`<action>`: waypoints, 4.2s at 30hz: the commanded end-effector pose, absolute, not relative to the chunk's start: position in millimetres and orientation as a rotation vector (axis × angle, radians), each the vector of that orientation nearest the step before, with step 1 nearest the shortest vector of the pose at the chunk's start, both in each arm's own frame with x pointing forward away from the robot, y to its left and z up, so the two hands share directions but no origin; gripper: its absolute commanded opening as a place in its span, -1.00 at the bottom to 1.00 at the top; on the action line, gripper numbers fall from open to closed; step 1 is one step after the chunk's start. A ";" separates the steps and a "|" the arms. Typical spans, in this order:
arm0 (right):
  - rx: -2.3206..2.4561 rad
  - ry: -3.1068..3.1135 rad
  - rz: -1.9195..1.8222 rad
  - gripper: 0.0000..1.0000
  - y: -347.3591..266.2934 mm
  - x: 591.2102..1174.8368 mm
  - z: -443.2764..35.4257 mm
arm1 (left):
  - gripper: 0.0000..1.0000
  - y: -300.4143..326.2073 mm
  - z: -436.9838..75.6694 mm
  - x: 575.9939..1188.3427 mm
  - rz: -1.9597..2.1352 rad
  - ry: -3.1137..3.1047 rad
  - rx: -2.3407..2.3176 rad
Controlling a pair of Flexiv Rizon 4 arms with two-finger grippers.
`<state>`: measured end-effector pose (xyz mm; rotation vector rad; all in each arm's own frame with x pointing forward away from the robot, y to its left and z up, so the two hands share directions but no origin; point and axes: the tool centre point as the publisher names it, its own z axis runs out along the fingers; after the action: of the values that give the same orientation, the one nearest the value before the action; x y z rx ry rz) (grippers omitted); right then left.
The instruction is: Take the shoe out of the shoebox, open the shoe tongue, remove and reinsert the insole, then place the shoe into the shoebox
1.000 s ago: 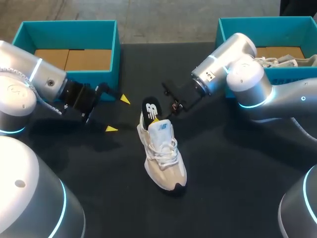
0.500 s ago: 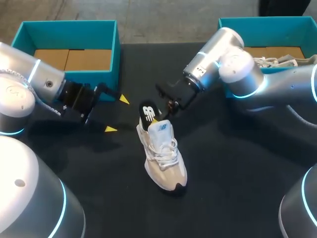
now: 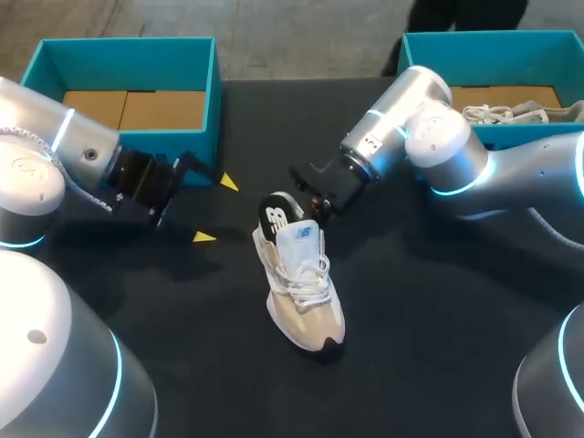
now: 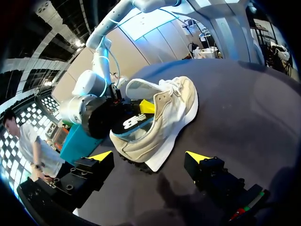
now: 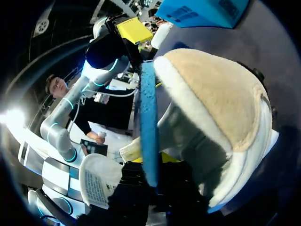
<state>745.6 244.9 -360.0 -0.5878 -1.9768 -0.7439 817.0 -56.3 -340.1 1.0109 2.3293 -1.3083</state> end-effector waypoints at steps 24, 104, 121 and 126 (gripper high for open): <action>-0.583 -2.098 -0.804 -0.26 245.8 771.9 -333.3 | 1.00 -55.5 -338.5 815.8 -1.305 2.329 1.018; -0.605 -2.129 -0.778 -0.11 253.1 785.2 -336.4 | 1.00 -46.3 -337.4 818.7 -1.306 2.326 1.004; -0.631 -2.200 -0.792 -0.05 245.6 790.3 -311.6 | 1.00 -47.7 -340.9 819.1 -1.311 2.323 1.011; -0.630 -2.222 -0.842 -0.04 243.0 798.0 -302.9 | 1.00 -51.2 -339.7 820.8 -1.310 2.323 1.019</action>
<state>802.3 248.0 -309.7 -0.6208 -2.2109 -0.8278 818.5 -48.8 -339.6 1.0149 2.3204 -1.3115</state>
